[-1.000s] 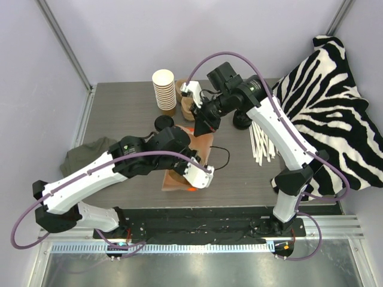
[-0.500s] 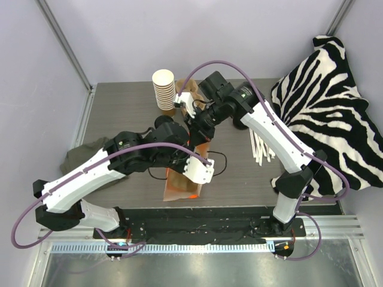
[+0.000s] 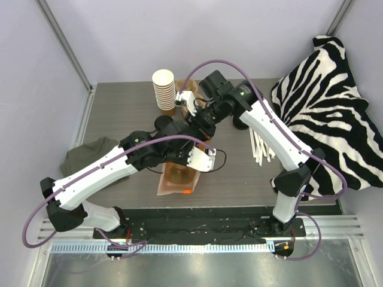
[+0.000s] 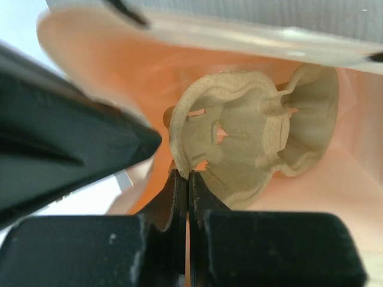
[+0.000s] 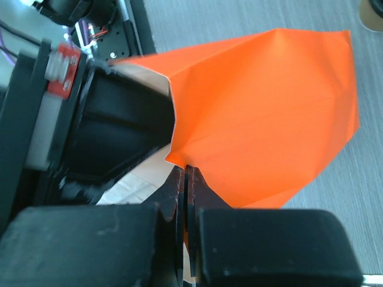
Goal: Pack the takeout coffee
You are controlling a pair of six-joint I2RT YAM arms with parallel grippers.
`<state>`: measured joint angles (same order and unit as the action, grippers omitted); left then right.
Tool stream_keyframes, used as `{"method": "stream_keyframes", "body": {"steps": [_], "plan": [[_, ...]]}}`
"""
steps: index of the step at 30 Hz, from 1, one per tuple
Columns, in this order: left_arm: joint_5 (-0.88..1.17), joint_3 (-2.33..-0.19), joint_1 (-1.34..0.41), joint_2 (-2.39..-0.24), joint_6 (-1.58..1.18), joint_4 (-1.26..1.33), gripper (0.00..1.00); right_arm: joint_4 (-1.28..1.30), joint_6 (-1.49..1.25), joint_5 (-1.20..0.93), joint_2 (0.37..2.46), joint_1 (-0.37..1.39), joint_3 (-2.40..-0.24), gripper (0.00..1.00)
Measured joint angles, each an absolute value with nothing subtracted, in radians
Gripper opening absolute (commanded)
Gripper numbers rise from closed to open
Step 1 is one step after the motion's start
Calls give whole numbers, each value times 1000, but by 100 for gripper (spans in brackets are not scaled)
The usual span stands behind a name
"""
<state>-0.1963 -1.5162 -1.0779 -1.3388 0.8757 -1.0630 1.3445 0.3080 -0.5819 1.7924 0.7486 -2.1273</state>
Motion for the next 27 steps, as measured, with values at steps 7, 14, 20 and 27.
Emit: {"method": "stream_keyframes", "body": {"steps": [7,14,20,27], "plan": [[-134,-1461,-981,-1353,904,-994,0,1345,324,-590,1807,711,-2134,1],[-81,-1431,-947,-1386,929,-960,2,1349,344,-603,1822,714,-2134,1],[-22,-1409,-937,-1388,962,-949,5,1351,360,-619,1837,714,-2135,1],[25,-1399,-937,-1396,980,-953,18,1356,367,-629,1841,714,-2138,1]]}}
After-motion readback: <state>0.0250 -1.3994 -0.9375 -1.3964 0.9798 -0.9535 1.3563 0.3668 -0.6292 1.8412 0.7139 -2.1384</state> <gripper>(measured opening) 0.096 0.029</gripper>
